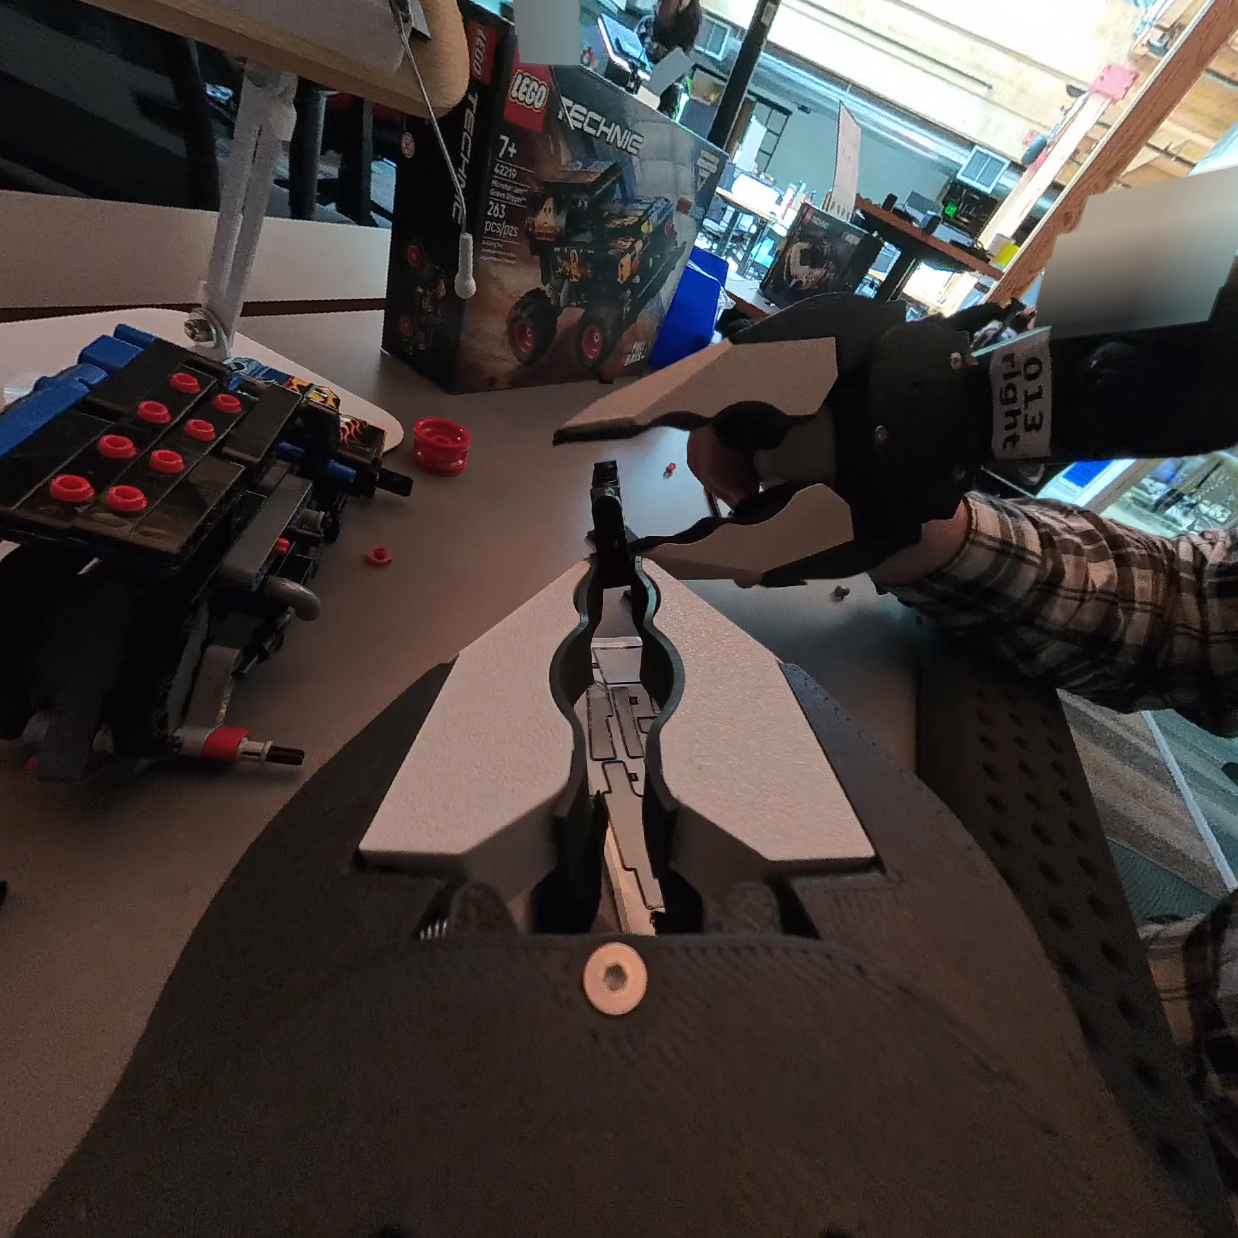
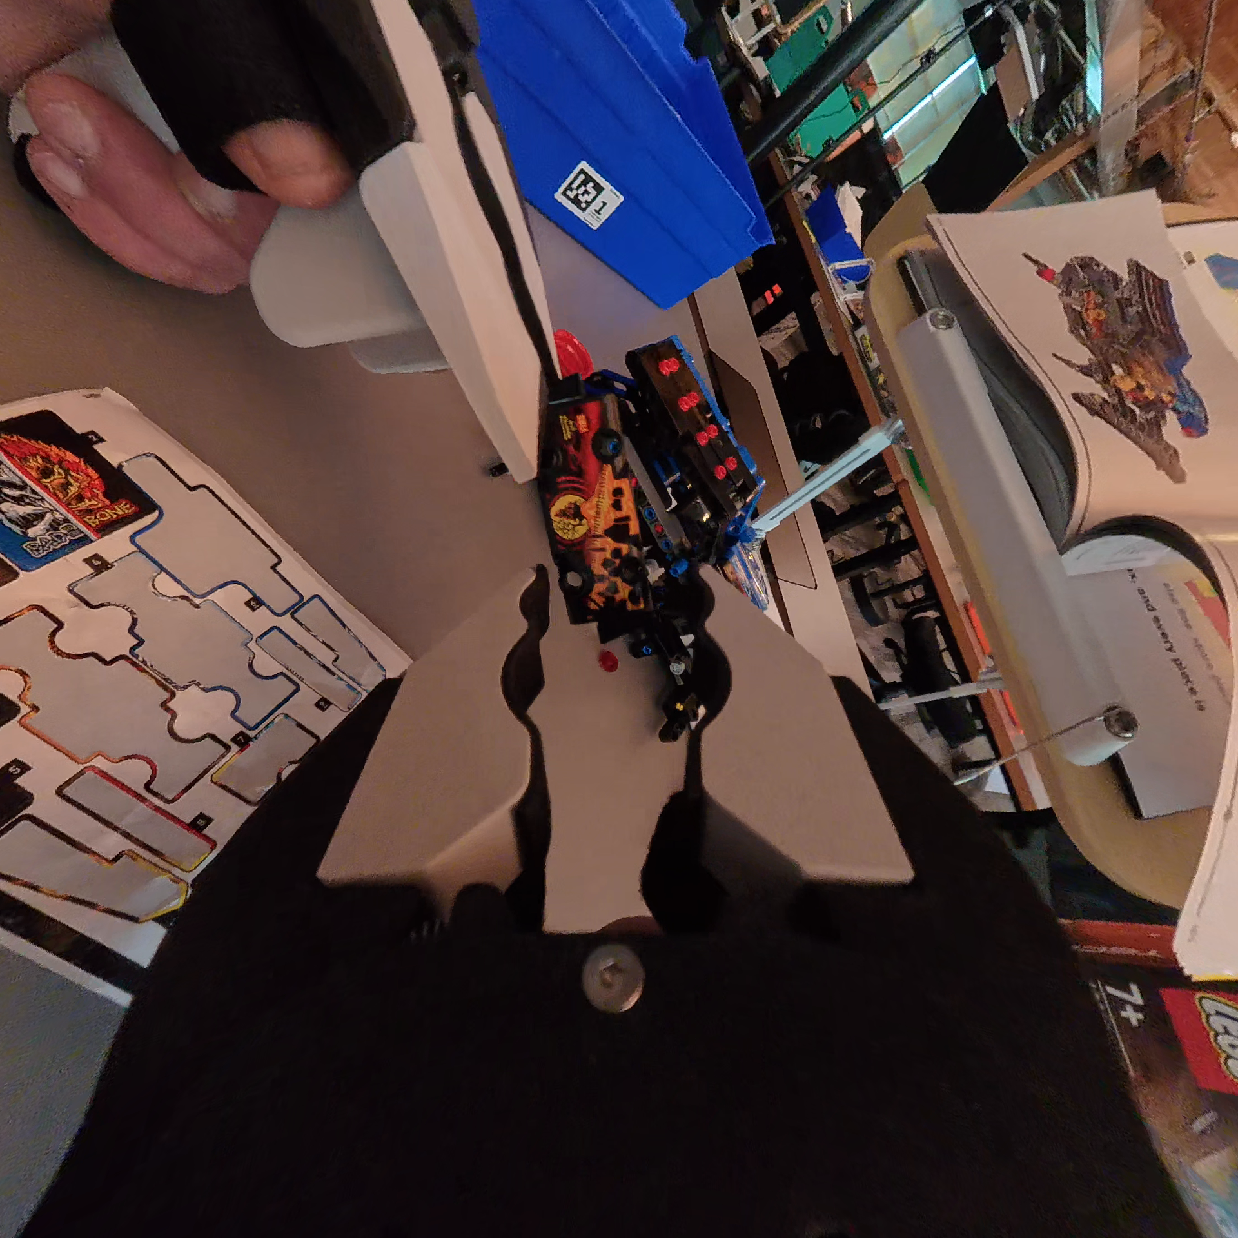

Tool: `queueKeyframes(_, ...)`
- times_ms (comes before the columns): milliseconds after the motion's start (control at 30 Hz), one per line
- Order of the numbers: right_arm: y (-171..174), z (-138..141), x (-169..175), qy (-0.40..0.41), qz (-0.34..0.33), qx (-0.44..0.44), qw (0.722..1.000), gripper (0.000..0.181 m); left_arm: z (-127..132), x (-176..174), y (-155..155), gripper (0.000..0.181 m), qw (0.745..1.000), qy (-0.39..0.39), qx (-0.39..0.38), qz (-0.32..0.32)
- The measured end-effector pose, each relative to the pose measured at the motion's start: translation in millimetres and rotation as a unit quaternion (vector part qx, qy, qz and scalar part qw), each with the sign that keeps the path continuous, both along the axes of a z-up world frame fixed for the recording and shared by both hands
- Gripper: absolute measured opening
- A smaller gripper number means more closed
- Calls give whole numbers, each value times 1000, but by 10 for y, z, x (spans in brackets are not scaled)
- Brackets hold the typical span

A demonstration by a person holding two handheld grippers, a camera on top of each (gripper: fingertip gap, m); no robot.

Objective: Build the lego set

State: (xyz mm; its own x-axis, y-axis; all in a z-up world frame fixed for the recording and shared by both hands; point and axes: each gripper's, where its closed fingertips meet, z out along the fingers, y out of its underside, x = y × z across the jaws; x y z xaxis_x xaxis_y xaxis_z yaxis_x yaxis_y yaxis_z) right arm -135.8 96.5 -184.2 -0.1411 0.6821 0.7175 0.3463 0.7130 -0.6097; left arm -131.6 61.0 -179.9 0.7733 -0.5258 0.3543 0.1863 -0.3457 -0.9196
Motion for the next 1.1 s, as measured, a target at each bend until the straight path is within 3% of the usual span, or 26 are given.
queueKeyframes(433, -39, -12, 15, -5, 13, -9, 1000, 23, 11, -13, -7, 7, 999, -39, -10, -5)
queueKeyframes(600, -25, -60, 11, -16, 12, 37, 999, 23, 10, -90, 27, 20, 1000, 14, 1, 25)
queueKeyframes(767, 3, -111, -50, -30, 5, 77, 997, 23, -77, -77, 52, 9, 997, 70, -14, 29)
queueKeyframes(900, 106, -144, -141, -55, 5, 87, 995, 23, -116, -162, 142, 11, 990, 123, -23, 60)
queueKeyframes(1000, 245, -209, -239, -80, 6, 102, 992, 23, -90, -440, 268, 37, 962, 238, -15, 130)
queueKeyframes(1100, 341, -286, -286, -81, 3, 106, 991, 23, 125, -631, 371, 44, 935, 316, 6, 162)
